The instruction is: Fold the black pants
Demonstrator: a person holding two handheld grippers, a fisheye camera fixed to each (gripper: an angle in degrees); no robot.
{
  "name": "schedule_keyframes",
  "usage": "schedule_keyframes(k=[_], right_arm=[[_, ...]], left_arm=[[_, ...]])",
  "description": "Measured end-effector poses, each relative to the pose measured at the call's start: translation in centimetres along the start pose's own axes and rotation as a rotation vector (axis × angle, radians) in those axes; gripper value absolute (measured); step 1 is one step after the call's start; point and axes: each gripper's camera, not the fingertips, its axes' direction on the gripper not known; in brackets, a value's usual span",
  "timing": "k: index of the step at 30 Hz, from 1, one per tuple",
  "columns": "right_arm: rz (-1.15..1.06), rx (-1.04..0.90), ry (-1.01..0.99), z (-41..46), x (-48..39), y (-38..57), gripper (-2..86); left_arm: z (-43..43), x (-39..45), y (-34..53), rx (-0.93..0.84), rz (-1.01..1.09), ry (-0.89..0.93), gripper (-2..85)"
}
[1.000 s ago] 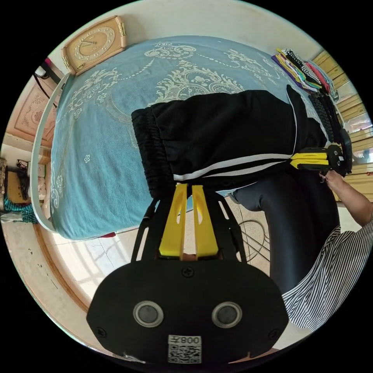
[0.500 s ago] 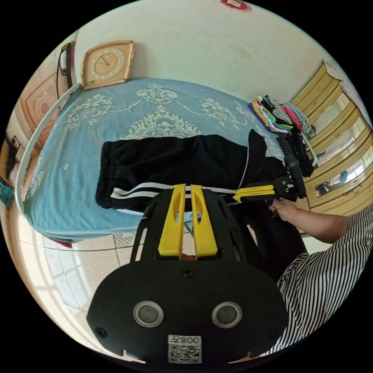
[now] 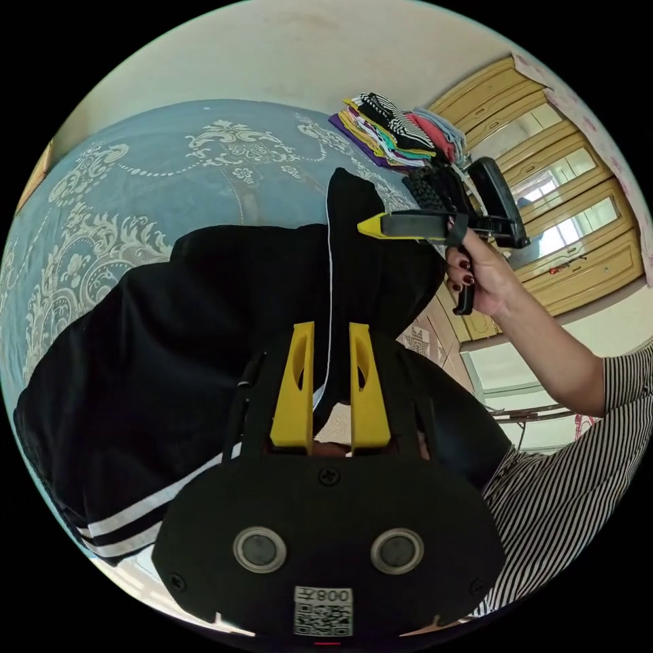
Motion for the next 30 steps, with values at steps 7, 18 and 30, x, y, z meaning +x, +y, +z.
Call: schedule_keyframes(k=[7, 18, 30], right_arm=[[0.089, -0.145, 0.202, 2.8, 3.5, -5.2, 8.0], [0.11, -0.106, 0.164, 0.9, 8.3, -4.0, 1.9], [0.141, 0.177, -0.108, -10.1, 16.0, 7.3, 0.8]], left_arm=[[6.5, -0.7, -4.0, -0.056, 0.001, 0.024, 7.3], [11.2, 0.2, -7.3, -0.013, 0.022, 0.019, 2.4], [16.6, 5.4, -10.9, -0.021, 0.213, 0.107, 1.2]])
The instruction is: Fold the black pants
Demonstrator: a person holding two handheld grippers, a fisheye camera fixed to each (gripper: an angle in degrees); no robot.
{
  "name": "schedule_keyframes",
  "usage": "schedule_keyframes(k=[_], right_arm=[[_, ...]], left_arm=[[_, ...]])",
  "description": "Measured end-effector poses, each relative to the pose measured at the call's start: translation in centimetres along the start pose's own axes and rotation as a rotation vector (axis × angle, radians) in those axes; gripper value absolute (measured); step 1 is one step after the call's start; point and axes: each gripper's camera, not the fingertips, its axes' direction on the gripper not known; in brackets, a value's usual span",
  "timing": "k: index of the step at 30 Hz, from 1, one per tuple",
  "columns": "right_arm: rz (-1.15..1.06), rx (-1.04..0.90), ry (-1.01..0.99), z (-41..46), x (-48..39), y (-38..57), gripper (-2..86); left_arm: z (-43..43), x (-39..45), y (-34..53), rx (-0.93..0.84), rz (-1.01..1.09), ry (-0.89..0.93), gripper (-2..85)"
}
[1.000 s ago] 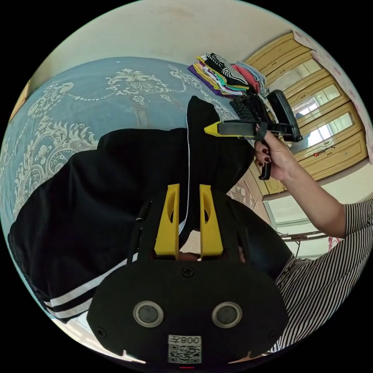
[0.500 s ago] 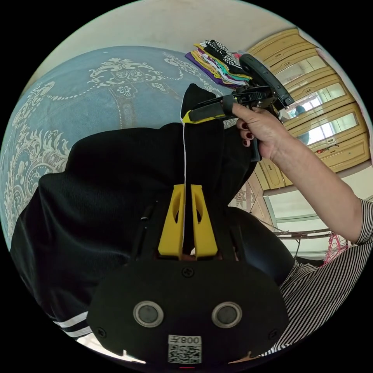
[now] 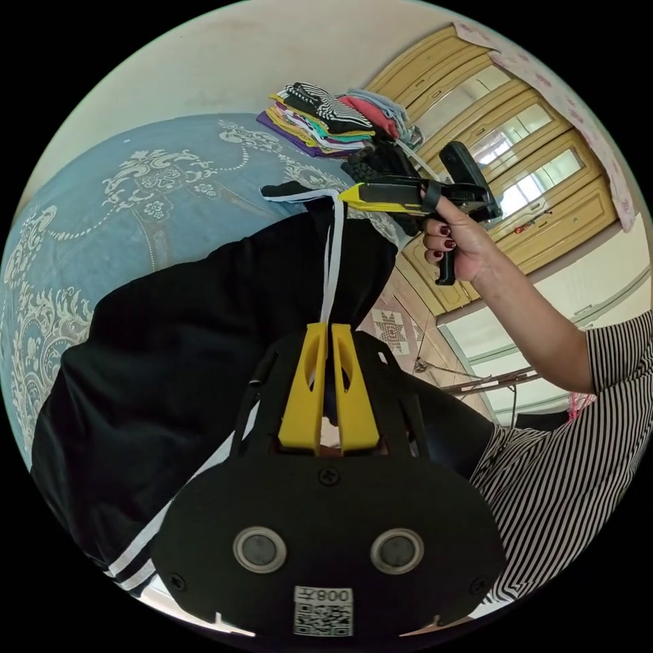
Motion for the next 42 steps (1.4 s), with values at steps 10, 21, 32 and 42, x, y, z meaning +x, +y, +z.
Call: schedule_keyframes(k=[10, 21, 32, 42], right_arm=[[0.159, 0.058, -0.051, -2.3, 8.8, 8.6, 0.8], [0.179, 0.07, -0.066, -1.9, 12.5, 12.4, 0.8], [0.207, 0.016, -0.083, 0.8, 16.7, 14.0, 2.1], [0.124, 0.144, 0.118, -3.0, 14.1, 14.7, 7.0]], left_arm=[[8.2, 1.3, -4.5, -0.193, 0.079, -0.077, 1.2], [13.1, 1.3, -8.2, -0.252, 0.113, -0.125, 1.3], [17.0, -1.0, -11.8, -0.268, 0.043, -0.069, 2.8], [15.1, -2.4, -15.3, -0.081, 0.0, 0.069, 6.3]])
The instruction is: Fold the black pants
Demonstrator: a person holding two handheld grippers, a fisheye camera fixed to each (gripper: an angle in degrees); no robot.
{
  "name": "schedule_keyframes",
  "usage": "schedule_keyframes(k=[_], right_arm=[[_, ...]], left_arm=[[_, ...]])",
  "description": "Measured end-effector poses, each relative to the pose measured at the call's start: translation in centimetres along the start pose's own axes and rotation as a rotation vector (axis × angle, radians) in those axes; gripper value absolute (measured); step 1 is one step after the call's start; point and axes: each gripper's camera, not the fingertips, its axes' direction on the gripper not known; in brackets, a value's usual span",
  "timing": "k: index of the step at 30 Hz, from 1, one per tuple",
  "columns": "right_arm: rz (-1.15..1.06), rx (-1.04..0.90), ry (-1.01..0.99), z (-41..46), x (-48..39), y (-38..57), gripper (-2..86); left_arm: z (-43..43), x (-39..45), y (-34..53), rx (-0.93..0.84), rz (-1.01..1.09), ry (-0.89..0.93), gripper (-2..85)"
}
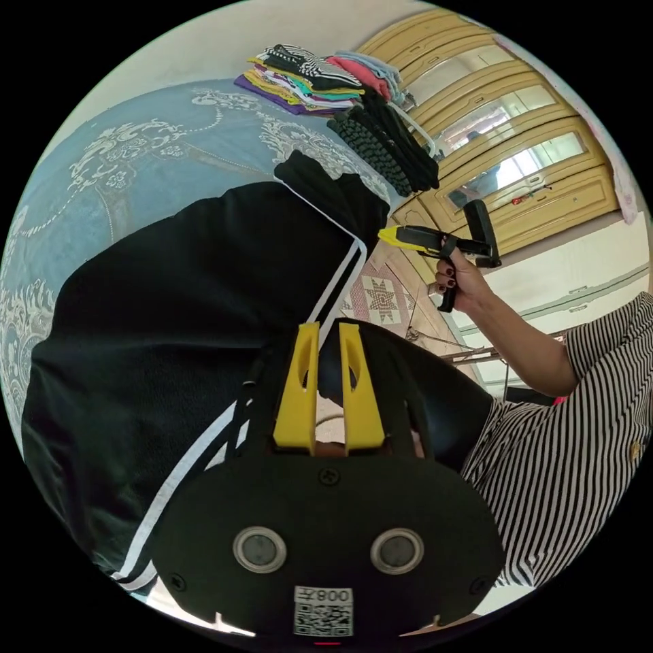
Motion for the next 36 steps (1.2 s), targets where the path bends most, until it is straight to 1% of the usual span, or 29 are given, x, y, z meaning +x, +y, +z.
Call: schedule_keyframes(k=[1, 5, 8, 11, 12, 15, 17, 18, 20, 21, 23, 26, 28, 32, 33, 36], right_arm=[[-0.073, 0.005, 0.07, 0.1, -1.8, -0.8, 7.4], [-0.314, -0.015, 0.215, 3.5, -7.6, -3.8, 8.4], [-0.403, -0.073, 0.347, 7.0, -9.5, -5.1, 8.5], [-0.409, -0.129, 0.47, 9.8, -9.4, -5.5, 6.2], [-0.406, -0.137, 0.478, 10.1, -9.2, -5.5, 5.5], [-0.344, -0.064, 0.427, 8.4, -8.0, -5.1, 2.3], [-0.243, 0.045, 0.285, 4.8, -5.7, -4.1, 1.7], [-0.207, 0.074, 0.244, 3.9, -4.8, -3.8, 1.6], [-0.061, 0.184, 0.098, 0.8, -0.9, -1.8, 1.4], [-0.023, 0.197, 0.078, 0.3, 0.1, -1.2, 1.4], [0.123, 0.234, 0.007, -0.9, 4.0, 0.7, 1.2], [0.252, 0.251, -0.051, -1.3, 7.5, 2.5, 1.0], [0.287, 0.261, -0.089, -1.1, 8.7, 3.0, 1.0], [0.297, 0.256, -0.095, -0.8, 9.7, 3.2, 0.9], [0.297, 0.256, -0.097, -0.7, 9.8, 3.2, 0.9], [0.288, 0.261, -0.115, -0.8, 10.0, 3.2, 0.8]], left_arm=[[0.1, -0.4, -1.3, 0.018, -0.007, 0.015, 6.6], [0.7, -2.2, -5.6, 0.076, -0.07, 0.056, 6.9], [1.4, -3.7, -8.9, 0.118, -0.135, 0.088, 7.0], [2.0, -4.2, -11.1, 0.12, -0.149, 0.071, 7.0], [2.3, -4.3, -11.8, 0.109, -0.145, 0.068, 6.9], [2.7, -3.8, -13.1, 0.102, -0.112, 0.054, 6.8], [2.9, -3.2, -13.9, 0.101, -0.079, 0.043, 6.8], [3.1, -2.8, -14.6, 0.096, -0.052, 0.034, 6.8], [3.7, -2.0, -15.9, 0.082, -0.01, 0.012, 6.9], [4.3, -1.5, -17.0, 0.062, 0.02, 0.003, 7.1], [5.3, -0.5, -18.7, 0.037, 0.063, -0.011, 7.3], [7.1, 1.5, -21.4, -0.013, 0.143, -0.046, 7.6], [8.7, 2.8, -23.4, -0.065, 0.198, -0.1, 7.5], [11.1, 4.1, -25.2, -0.182, 0.25, -0.199, 5.9], [11.2, 4.5, -25.4, -0.179, 0.263, -0.227, 4.6], [10.3, 5.4, -25.3, -0.148, 0.28, -0.227, 2.4]])
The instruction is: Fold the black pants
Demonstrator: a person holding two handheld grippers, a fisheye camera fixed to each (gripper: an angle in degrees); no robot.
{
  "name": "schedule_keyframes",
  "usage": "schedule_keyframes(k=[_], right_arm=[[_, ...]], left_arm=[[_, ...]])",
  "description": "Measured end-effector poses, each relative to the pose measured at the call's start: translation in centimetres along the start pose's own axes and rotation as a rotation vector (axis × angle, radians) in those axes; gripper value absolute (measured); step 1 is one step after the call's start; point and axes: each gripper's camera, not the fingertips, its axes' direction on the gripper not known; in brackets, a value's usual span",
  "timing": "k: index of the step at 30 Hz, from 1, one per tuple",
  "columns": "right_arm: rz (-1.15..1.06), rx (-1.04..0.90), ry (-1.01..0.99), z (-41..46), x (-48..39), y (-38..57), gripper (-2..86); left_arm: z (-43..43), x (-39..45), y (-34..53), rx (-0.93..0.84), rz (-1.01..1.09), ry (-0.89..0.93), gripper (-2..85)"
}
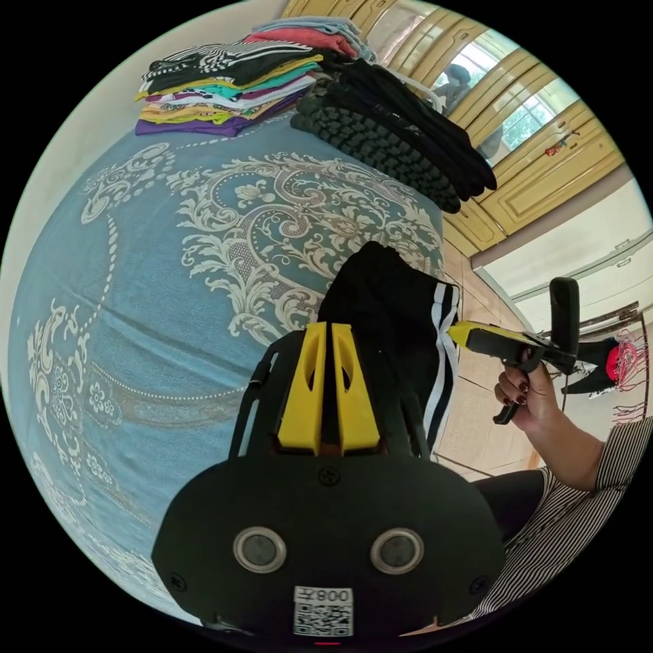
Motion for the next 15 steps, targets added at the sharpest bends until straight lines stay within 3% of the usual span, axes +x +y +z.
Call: schedule_keyframes(k=[7, 15], right_arm=[[-0.072, 0.053, -0.045, -2.4, -0.9, 0.4, 0.8], [0.012, 0.003, 0.021, -0.7, 1.8, 0.8, 0.7]], left_arm=[[-4.3, 2.1, 1.0, 0.158, 0.016, 0.035, 1.2], [-2.0, 3.7, 1.0, 0.006, 0.036, -0.026, 1.7]])
